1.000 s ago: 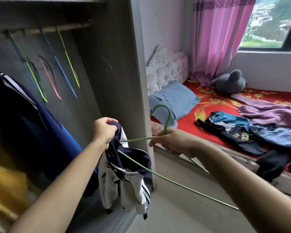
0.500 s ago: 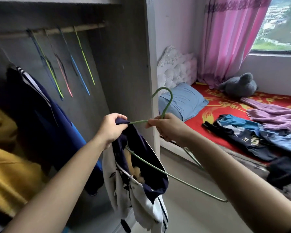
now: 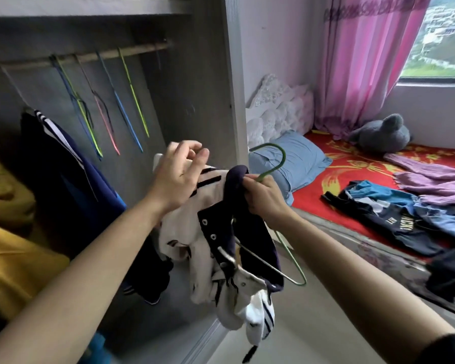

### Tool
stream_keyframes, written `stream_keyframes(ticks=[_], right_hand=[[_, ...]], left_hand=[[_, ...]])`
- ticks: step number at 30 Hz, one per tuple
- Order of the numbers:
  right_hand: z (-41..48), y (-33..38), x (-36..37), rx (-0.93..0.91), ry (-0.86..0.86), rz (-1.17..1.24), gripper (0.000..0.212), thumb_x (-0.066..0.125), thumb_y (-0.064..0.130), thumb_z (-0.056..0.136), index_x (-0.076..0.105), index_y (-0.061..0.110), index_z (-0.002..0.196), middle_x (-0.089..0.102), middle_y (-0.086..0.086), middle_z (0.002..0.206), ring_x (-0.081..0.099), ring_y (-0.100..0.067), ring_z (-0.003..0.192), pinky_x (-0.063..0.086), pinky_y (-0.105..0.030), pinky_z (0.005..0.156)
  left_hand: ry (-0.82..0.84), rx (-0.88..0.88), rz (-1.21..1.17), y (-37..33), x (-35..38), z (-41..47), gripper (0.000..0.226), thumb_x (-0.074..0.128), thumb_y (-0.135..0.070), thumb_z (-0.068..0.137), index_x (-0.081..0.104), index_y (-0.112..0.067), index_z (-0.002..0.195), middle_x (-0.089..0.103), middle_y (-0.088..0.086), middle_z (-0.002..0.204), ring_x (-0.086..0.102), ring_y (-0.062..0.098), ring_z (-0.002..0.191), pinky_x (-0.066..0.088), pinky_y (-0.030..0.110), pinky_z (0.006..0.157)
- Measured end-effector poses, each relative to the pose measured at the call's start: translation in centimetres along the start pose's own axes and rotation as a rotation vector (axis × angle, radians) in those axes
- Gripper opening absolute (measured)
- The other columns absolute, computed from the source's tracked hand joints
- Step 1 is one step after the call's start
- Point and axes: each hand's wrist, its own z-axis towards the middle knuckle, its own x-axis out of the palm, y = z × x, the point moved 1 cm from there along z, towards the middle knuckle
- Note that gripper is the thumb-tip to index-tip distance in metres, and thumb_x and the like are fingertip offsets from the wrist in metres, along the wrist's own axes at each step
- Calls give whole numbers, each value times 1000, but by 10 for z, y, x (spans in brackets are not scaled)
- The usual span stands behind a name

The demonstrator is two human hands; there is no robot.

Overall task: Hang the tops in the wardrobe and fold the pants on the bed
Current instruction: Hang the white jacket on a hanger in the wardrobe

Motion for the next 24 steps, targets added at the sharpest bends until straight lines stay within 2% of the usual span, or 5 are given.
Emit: stream_keyframes(ticks=[5,12,16,21,24], right_hand=[[-5,15,-2,19,51,123,55,43,7,97,38,25,45,28,10,44,21,-4,35,17,-13,37],[-7,10,-14,-179,25,-119,39,50,31,86,43,26,49,35,13,48,33,-5,44,30,-22,45],[-11,-11,-46,-303,-42,-534,27,60,64,85,65,38,91,65,16,78,62,-4,74,52,-33,71],[-26,-78,-111,125,-109,-1002,95,76,59,75,30,23,151,44,-9,141,41,-25,134,36,-39,111],[-29,-106,-135,579,-279,-735,103,83,55,69,34,7,146,49,-22,134,51,-35,124,46,-40,100]], left_hand=[[100,260,587,9,3,10,64,15,-63,95,62,-21,85,60,2,84,56,30,92,33,44,95],[-60,297,564,-1,25,19,64,24,-55,98,44,-14,54,55,6,58,54,35,67,24,34,68],[-110,224,514,5,36,21,58,31,-49,99,40,-16,51,61,18,61,58,41,68,30,38,69],[-213,42,479,14,34,29,64,35,-48,95,59,-2,58,61,27,68,58,48,70,40,41,72],[-226,30,466,11,39,32,63,36,-47,94,61,-1,59,61,26,67,58,47,70,41,41,73]])
